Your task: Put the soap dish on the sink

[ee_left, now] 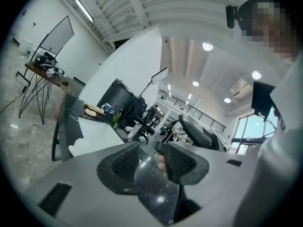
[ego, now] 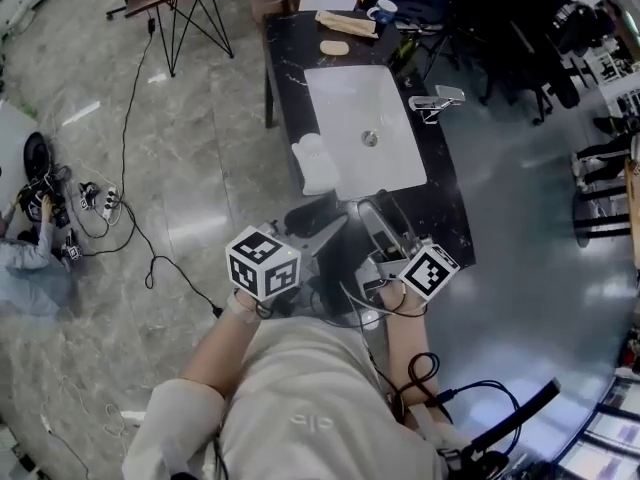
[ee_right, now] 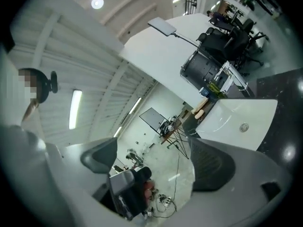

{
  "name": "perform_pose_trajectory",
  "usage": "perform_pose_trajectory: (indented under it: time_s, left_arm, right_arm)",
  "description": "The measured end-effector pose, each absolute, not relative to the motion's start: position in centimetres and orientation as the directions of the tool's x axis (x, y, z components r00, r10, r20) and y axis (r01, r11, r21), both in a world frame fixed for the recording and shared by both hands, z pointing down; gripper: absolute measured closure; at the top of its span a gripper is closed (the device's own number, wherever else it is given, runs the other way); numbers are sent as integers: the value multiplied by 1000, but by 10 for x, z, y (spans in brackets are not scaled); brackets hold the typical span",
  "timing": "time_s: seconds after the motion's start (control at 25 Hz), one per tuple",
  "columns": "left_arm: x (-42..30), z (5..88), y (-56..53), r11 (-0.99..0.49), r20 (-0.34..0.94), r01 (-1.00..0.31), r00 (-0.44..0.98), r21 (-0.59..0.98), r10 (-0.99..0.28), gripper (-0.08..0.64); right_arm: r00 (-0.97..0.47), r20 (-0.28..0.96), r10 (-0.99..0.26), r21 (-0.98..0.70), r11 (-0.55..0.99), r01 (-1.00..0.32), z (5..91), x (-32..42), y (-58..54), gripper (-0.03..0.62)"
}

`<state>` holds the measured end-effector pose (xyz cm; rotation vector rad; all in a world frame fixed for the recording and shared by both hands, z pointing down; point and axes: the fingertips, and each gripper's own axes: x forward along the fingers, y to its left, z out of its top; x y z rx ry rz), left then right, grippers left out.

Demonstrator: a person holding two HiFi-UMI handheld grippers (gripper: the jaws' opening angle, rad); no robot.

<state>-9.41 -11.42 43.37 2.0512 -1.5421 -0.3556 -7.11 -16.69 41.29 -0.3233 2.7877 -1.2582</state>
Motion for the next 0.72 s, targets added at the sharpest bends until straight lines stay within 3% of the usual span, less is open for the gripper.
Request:
perform_pose_trajectory:
  time_s: [0.32, 0.6, 0.72]
  left_arm:
    - [0, 385, -126, -367, 35, -749, 461, 552, -887, 397]
    - [90, 362, -138, -513, -43, -600, 623, 614, -781, 417]
    - [123, 360, -141, -543, -71, -536, 666, 647, -743, 440]
  right_arm:
    - [-911, -278, -304, -840, 537, 77, 355, 36, -159, 95]
    - [-818, -390, -423, -832, 542, 117, 339, 134, -150, 105]
    - [-783, -415, -463, -829, 547, 116, 337, 167, -145, 157]
